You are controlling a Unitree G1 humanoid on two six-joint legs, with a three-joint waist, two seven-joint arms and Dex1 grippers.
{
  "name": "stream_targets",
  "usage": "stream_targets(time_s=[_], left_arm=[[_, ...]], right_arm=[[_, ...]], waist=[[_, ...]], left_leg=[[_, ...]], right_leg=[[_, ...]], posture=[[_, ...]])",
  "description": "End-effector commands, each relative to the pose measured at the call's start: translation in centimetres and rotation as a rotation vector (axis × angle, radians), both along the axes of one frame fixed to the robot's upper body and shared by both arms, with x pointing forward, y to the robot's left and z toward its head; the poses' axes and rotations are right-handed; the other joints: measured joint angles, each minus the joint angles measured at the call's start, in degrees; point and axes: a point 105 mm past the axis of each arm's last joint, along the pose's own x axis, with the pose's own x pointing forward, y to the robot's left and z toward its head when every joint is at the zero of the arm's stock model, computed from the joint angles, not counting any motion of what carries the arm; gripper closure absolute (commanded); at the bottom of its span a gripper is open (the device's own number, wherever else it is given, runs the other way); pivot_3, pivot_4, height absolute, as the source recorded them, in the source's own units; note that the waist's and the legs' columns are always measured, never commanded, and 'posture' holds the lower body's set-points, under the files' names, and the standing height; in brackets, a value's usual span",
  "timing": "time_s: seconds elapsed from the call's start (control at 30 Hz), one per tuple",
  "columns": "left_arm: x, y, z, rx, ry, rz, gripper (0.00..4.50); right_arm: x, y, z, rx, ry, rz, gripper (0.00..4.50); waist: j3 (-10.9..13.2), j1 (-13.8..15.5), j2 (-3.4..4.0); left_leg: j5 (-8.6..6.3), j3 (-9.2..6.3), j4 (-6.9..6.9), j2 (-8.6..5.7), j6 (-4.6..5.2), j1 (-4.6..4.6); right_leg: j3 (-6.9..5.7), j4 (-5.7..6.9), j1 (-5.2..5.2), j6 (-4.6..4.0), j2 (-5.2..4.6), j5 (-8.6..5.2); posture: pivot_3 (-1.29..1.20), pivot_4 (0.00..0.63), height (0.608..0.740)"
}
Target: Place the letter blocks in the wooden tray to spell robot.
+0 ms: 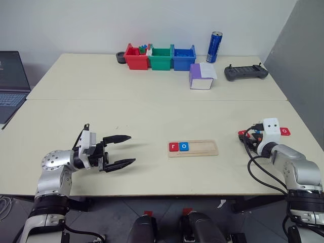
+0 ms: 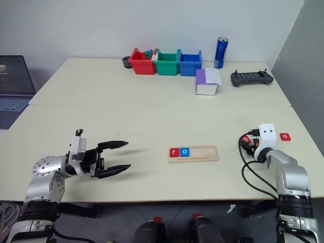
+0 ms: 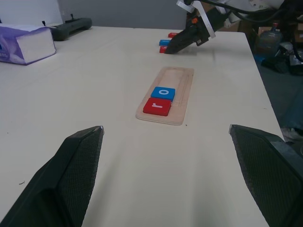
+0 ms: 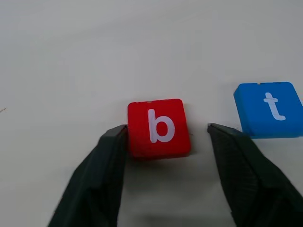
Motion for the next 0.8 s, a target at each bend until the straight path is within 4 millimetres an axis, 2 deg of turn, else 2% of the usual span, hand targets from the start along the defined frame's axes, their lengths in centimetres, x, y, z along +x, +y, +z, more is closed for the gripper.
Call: stream_targets(time_s=[0.03, 0.27, 0.4, 0.57, 0.8], left_arm=[[0.1, 0.5, 0.8, -0.001, -0.03, 0.011, 0.0], [0.5, 0.8, 1.1, 0.01, -0.025, 0.008, 0.0], [0.6, 0.8, 1.2, 0.019, -0.023, -0.004, 0.0], [0.8, 0.5, 1.3, 0.018, -0.022, -0.016, 0.0], [0.9, 0.2, 1.4, 0.016, -0.028, -0.022, 0.0]], right_arm=[[-0.9, 0.8, 0.0, -0.008, 0.006, -0.002, 2.96], [-4.1, 4.1, 2.1, -0.023, -0.057, -0.066, 3.05], [-6.3, 5.4, 1.8, -0.055, -0.022, -0.127, 3.05], [-6.0, 5.8, 0.9, -0.079, 0.011, -0.145, 3.05], [-5.7, 5.3, 1.5, -0.075, 0.024, -0.103, 0.7]], waist=[[0.0, 0.0, 0.0], [0.0, 0.1, 0.01], [0.0, 0.1, 0.02], [0.0, 0.1, 0.01], [0.0, 0.1, 0.01]], left_leg=[[0.0, -0.01, -0.01, 0.0, 0.0, 0.0], [0.0, -0.02, -0.05, 0.0, 0.0, -0.05], [0.0, -0.02, -0.08, 0.01, -0.01, -0.07], [-0.01, -0.01, -0.02, -0.02, 0.0, -0.08], [-0.01, -0.02, -0.09, -0.02, 0.0, -0.09]], right_leg=[[-0.01, 0.0, 0.0, 0.0, 0.0, 0.0], [0.0, -0.01, -0.06, 0.0, 0.0, 0.0], [0.0, -0.01, -0.1, 0.0, 0.0, 0.0], [0.0, -0.04, -0.09, 0.03, -0.02, 0.01], [-0.01, -0.06, -0.11, 0.02, 0.0, 0.01]], posture=[[0.0, 0.15, 0.74], [0.0, 0.15, 0.74], [0.0, 0.15, 0.74], [0.0, 0.15, 0.74], [0.0, 0.15, 0.74]])
